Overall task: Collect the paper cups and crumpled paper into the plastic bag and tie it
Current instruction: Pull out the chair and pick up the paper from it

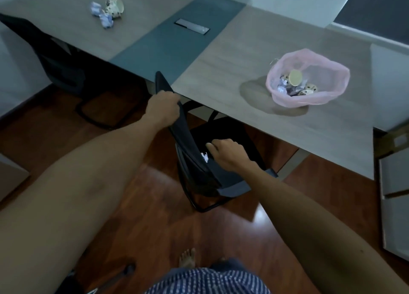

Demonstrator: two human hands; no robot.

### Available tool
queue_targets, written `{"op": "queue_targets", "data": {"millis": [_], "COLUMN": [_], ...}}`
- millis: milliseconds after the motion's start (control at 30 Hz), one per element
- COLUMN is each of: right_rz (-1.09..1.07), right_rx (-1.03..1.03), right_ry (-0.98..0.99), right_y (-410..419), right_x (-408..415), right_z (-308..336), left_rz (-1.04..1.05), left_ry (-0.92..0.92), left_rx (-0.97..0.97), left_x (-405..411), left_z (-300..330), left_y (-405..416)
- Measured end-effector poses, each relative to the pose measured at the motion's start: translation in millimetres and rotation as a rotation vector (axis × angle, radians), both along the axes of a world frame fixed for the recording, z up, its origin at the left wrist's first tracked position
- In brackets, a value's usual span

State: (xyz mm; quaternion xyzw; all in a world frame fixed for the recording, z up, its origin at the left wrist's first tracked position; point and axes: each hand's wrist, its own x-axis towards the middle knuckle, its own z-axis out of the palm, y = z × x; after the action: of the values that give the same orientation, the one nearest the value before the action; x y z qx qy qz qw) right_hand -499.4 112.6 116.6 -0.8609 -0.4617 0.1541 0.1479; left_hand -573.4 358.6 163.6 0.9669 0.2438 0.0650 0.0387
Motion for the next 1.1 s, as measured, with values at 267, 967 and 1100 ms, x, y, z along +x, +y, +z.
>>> {"op": "queue_targets", "data": {"millis": [267, 967, 1100], "right_rz": [-0.157, -0.032, -0.009], "right_rx": [-0.089, -0.134, -0.147], "right_ry": [0.116, 0.467, 0.537], "right_y": [-49, 14, 68], "right_x": [79, 259, 268], "right_z": [-26, -190, -249], "left_rz": [-0.027, 1.069, 1.252], "left_ry": [0.114, -0.265, -0.391], "left_rx": [-0.262, -1.109, -1.119], "left_x": [52, 172, 180], "left_z": [-29, -283, -349], "left_y": [-46, -139, -142]}}
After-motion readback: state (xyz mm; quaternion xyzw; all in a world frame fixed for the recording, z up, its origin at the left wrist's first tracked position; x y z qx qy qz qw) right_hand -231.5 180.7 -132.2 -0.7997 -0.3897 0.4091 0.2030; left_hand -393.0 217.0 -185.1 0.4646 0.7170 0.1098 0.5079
